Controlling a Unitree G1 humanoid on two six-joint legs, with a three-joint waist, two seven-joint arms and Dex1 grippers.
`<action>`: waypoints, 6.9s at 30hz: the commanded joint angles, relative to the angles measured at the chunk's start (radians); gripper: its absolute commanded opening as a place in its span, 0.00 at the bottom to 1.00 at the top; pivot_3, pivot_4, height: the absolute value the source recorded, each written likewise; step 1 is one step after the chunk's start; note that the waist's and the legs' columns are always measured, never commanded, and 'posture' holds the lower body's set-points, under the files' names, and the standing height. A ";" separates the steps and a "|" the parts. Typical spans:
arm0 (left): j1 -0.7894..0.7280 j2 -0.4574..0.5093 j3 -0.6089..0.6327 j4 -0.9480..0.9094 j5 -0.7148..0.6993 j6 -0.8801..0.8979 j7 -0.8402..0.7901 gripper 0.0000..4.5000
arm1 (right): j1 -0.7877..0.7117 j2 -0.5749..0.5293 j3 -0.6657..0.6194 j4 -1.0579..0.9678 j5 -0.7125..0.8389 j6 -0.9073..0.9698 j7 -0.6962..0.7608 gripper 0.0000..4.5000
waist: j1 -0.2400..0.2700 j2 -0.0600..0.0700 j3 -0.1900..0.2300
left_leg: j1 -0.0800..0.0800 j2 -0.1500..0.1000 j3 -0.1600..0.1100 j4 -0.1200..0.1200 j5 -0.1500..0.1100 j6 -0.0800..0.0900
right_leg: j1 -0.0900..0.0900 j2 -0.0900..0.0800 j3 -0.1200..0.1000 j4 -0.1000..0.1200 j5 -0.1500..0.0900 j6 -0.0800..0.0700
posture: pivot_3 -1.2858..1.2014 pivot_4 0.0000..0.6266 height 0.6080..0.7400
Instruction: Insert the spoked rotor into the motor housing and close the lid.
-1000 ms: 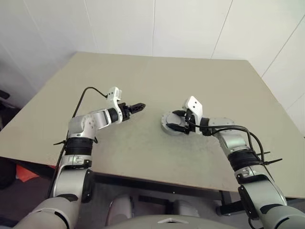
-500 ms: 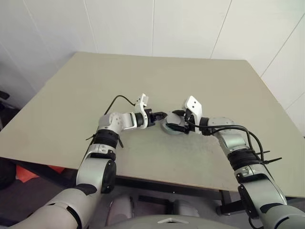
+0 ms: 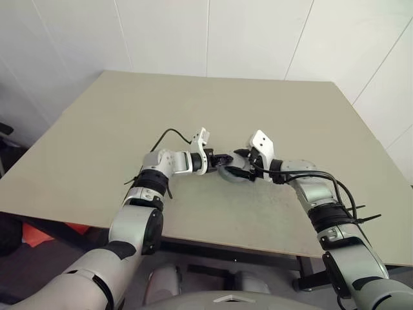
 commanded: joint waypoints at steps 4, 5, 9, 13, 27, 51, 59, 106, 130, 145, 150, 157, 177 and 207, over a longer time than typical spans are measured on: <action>0.005 0.010 0.000 0.012 0.022 0.043 0.025 0.00 | -0.013 -0.013 -0.034 0.026 0.006 0.122 -0.026 0.79 | 0.000 0.000 0.000 | 0.006 0.000 0.000 0.000 0.000 0.000 | 0.007 0.000 0.000 -0.004 0.000 0.000 | 0.52 0.00 1.00; 0.006 0.011 0.000 0.011 0.021 0.047 0.025 0.00 | -0.014 -0.013 -0.034 0.026 0.005 0.123 -0.026 0.88 | 0.000 0.000 0.001 | 0.008 0.000 0.000 -0.001 0.000 0.000 | 0.008 0.000 -0.001 -0.006 0.000 0.000 | 0.52 0.00 1.00; 0.007 0.012 0.000 0.009 0.020 0.060 0.022 0.00 | -0.014 -0.012 -0.025 0.026 -0.027 0.085 -0.056 1.00 | 0.000 -0.001 0.001 | 0.010 -0.001 0.000 -0.005 0.000 0.000 | 0.011 -0.001 -0.002 -0.012 0.000 0.001 | 0.52 0.00 1.00; 0.007 0.012 0.000 0.006 0.020 0.076 0.016 0.00 | 0.000 -0.021 -0.020 -0.016 -0.020 0.062 -0.026 1.00 | 0.000 -0.001 0.001 | 0.010 -0.001 0.000 -0.005 0.000 0.000 | 0.011 -0.001 -0.002 -0.012 0.000 0.001 | 0.52 0.00 1.00; -0.002 0.007 0.005 0.018 0.024 0.086 0.006 0.00 | 0.024 -0.161 -0.047 -0.309 0.052 0.137 0.135 1.00 | 0.008 -0.001 0.002 | 0.007 -0.001 0.001 -0.009 0.001 0.004 | 0.008 -0.001 -0.003 -0.011 0.004 -0.006 | 0.52 0.00 1.00; 0.018 0.009 -0.042 -0.038 0.017 0.137 -0.089 0.00 | -0.092 -0.170 -0.306 -0.220 0.241 0.679 -0.105 1.00 | 0.039 0.000 0.001 | -0.009 -0.004 -0.001 0.001 -0.004 0.013 | -0.010 -0.005 -0.003 0.020 0.002 -0.012 | 0.52 0.00 1.00; 0.035 0.010 -0.044 -0.054 0.017 0.145 -0.085 0.00 | 0.035 -0.303 -0.316 -0.326 0.435 0.973 0.093 1.00 | 0.063 0.001 0.000 | -0.009 -0.004 -0.001 0.004 -0.005 0.013 | -0.010 -0.006 -0.003 0.022 0.002 -0.012 | 0.52 0.00 1.00; 0.070 0.027 -0.038 -0.096 0.026 0.141 -0.033 0.00 | -0.061 0.185 -0.522 -0.143 0.574 1.333 -0.260 1.00 | 0.032 0.001 -0.002 | 0.010 0.003 -0.001 -0.012 0.009 -0.015 | -0.005 0.000 -0.005 0.022 0.003 -0.007 | 0.52 0.00 1.00; 0.070 0.021 -0.011 -0.094 0.051 0.124 -0.026 0.00 | -0.094 0.330 -0.488 -0.133 0.570 1.304 -0.297 1.00 | -0.021 -0.001 -0.003 | 0.011 0.007 0.000 -0.016 0.012 -0.020 | -0.006 0.004 -0.005 0.022 -0.001 -0.005 | 0.52 0.00 1.00; 0.076 0.009 0.010 -0.102 0.068 0.127 -0.025 0.00 | -0.154 0.388 -0.491 -0.072 0.506 1.278 -0.341 1.00 | -0.026 -0.003 -0.003 | 0.016 0.010 0.000 -0.016 0.011 -0.020 | -0.005 0.007 -0.005 0.022 -0.002 -0.004 | 0.52 0.00 1.00; 0.079 0.005 0.013 -0.107 0.076 0.129 -0.025 0.00 | -0.180 0.402 -0.513 -0.038 0.480 1.261 -0.375 0.96 | -0.028 -0.003 -0.002 | 0.019 0.010 0.000 -0.016 0.012 -0.020 | -0.005 0.007 -0.004 0.021 -0.003 -0.006 | 0.52 0.00 1.00; 0.078 0.004 0.012 -0.107 0.086 0.125 -0.029 0.00 | -0.203 0.393 -0.537 -0.029 0.504 1.256 -0.363 0.53 | -0.025 -0.003 -0.002 | 0.019 0.009 0.000 -0.018 0.011 -0.020 | -0.008 0.007 -0.004 0.017 -0.003 -0.006 | 0.52 0.00 1.00; 0.068 0.027 0.090 -0.078 0.090 0.011 -0.005 0.00 | -0.235 0.394 -0.623 0.014 0.494 1.233 -0.416 0.47 | -0.017 -0.003 -0.002 | 0.017 0.007 0.000 -0.024 0.012 -0.021 | -0.010 0.007 -0.004 0.017 0.001 -0.013 | 0.52 0.00 1.00; 0.204 0.142 0.423 -0.286 -0.284 -0.044 0.111 0.00 | -0.393 0.375 -0.931 0.202 0.691 1.110 -0.613 0.47 | 0.057 -0.002 0.001 | -0.025 0.005 -0.001 0.003 0.001 -0.016 | -0.047 0.000 -0.006 0.040 0.006 -0.024 | 0.52 0.00 1.00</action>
